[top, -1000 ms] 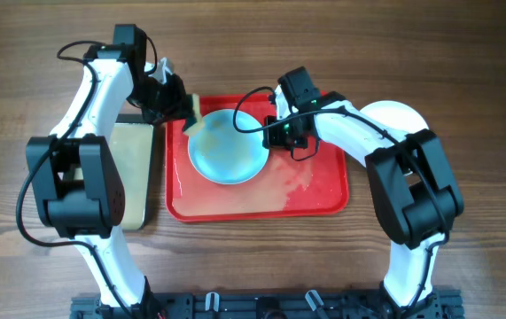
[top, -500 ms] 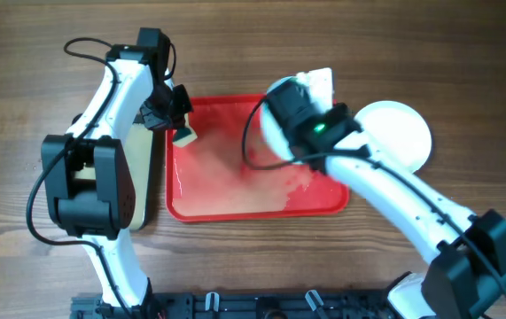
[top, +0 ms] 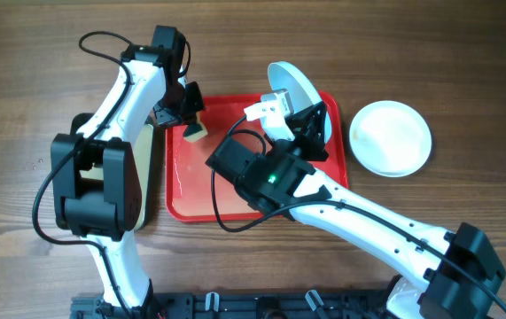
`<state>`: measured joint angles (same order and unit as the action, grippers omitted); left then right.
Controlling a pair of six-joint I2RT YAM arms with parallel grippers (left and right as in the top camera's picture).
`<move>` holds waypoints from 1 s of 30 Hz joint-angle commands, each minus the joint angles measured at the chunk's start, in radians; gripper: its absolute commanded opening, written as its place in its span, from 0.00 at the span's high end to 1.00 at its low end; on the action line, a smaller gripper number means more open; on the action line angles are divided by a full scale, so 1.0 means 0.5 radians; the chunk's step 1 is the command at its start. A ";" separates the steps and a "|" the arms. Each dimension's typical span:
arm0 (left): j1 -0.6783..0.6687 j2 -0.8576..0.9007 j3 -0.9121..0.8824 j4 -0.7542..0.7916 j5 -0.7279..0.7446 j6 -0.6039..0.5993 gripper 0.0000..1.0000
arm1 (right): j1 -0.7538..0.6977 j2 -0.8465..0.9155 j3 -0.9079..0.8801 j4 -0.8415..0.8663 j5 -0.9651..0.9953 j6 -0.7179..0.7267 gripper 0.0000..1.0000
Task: Clean dirty plates on tray and stack at the side
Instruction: 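Carry the light-blue plate right and stack it on the cleaned plates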
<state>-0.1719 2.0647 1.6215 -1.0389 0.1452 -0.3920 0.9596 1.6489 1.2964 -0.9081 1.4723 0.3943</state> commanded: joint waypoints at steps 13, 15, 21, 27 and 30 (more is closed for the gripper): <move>-0.001 -0.004 0.030 0.005 -0.025 -0.027 0.96 | 0.004 -0.034 0.011 -0.010 -0.394 0.077 0.96; -0.001 -0.004 0.030 0.005 -0.025 -0.027 0.96 | -0.005 -0.034 0.011 -0.032 -0.768 0.122 0.96; -0.003 -0.004 0.030 0.003 -0.025 -0.027 0.96 | -0.360 -0.047 0.011 -0.095 -1.947 0.076 0.95; -0.003 -0.004 0.030 -0.002 -0.025 -0.027 0.96 | -1.202 -0.176 0.011 -0.019 -2.934 -0.275 0.96; -0.003 -0.004 0.030 -0.002 -0.026 -0.026 0.96 | -1.639 -0.179 0.000 -0.057 -3.155 -0.371 0.96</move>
<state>-0.1722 2.0647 1.6215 -1.0393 0.1421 -0.3954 0.2974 1.5898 1.2964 -0.9237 0.1043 0.2844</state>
